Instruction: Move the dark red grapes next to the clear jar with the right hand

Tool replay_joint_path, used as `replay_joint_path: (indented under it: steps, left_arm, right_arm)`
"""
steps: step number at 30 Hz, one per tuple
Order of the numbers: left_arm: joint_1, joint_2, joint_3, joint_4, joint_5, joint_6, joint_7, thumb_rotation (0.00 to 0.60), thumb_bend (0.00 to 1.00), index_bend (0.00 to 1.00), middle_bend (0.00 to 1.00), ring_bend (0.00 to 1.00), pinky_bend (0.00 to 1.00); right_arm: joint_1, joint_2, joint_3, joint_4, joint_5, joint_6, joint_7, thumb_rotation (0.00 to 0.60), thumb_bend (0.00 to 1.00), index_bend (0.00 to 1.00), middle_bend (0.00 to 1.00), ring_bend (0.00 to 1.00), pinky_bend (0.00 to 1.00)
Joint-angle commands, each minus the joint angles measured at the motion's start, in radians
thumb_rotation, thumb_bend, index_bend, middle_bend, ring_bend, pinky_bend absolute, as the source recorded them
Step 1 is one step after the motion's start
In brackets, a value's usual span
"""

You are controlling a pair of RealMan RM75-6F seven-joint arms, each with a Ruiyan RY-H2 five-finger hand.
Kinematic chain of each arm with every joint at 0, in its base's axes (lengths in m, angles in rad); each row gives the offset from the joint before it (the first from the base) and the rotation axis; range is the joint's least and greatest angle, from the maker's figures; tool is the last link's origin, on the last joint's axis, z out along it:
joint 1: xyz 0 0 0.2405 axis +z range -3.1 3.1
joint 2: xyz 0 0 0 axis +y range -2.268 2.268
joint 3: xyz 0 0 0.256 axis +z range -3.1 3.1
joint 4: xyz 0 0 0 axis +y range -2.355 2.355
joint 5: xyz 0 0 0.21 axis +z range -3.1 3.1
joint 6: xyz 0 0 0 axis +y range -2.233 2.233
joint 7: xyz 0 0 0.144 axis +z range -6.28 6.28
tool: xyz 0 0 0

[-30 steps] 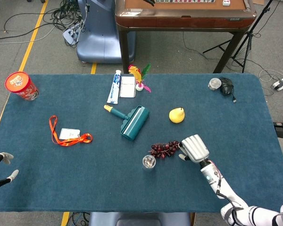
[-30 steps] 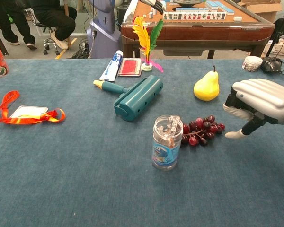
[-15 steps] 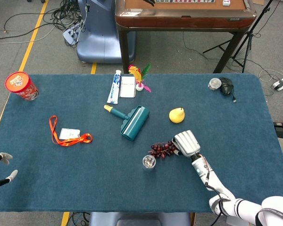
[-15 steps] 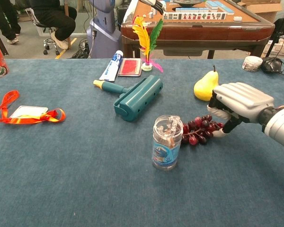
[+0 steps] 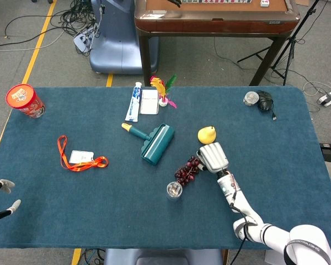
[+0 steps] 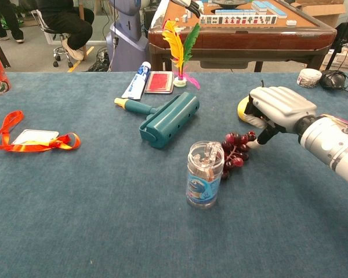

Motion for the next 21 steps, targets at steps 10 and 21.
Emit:
replay_joint_path:
  steps: [10,21]
  left_arm:
    - [0.000,0.000,0.001,0.003,-0.001,-0.004,0.000,0.600,0.19,0.45,0.52,0.41,0.58]
    - [-0.004,-0.004,0.001,0.006,-0.007,-0.012,0.008,0.600,0.19,0.45,0.52,0.41,0.58]
  right_arm:
    - [0.075,-0.082,0.040,0.193,0.008,0.001,0.051,0.600,0.00,1.00,1.00,1.00,1.00]
    - [0.022,0.018,0.004,0.069,-0.027,0.101,0.050,0.600,0.00,1.00,1.00,1.00,1.00]
